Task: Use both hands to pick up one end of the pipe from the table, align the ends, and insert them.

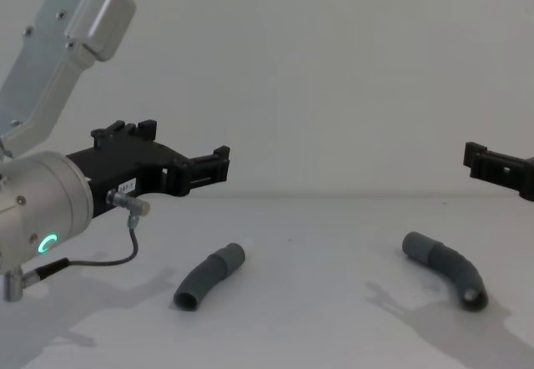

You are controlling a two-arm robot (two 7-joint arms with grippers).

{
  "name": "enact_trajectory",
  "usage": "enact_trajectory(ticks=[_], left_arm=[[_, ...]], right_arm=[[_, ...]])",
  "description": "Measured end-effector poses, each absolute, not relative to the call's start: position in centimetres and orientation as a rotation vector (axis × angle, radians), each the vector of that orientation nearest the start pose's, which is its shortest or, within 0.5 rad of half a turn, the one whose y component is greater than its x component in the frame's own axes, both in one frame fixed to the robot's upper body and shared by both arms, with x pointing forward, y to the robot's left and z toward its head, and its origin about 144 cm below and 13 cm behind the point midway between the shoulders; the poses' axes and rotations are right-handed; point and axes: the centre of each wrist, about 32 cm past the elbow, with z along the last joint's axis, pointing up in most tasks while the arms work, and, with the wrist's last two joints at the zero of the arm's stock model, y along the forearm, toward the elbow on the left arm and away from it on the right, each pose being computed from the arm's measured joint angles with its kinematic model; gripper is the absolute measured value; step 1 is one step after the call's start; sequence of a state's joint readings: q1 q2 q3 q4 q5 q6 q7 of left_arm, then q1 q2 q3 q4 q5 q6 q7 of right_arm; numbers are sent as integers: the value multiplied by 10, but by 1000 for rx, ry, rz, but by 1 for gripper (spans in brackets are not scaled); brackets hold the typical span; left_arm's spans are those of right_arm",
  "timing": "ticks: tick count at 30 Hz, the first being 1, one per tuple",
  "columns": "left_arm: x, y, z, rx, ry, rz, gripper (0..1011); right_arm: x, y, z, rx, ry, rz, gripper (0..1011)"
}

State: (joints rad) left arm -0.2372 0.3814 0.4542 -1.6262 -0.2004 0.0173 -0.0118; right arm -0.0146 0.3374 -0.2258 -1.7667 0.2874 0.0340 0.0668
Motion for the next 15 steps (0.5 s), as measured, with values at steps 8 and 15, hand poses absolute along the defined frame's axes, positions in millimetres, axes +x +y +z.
enact_trajectory(ticks=[8,15], left_arm=[[493,196,1208,109,-233,1119,1001],[496,195,1213,177,-180,1118,1001]], right_arm=[[443,-237,1189,26,-75,-1229,1000],[443,-237,1189,26,-75,-1229,1000]])
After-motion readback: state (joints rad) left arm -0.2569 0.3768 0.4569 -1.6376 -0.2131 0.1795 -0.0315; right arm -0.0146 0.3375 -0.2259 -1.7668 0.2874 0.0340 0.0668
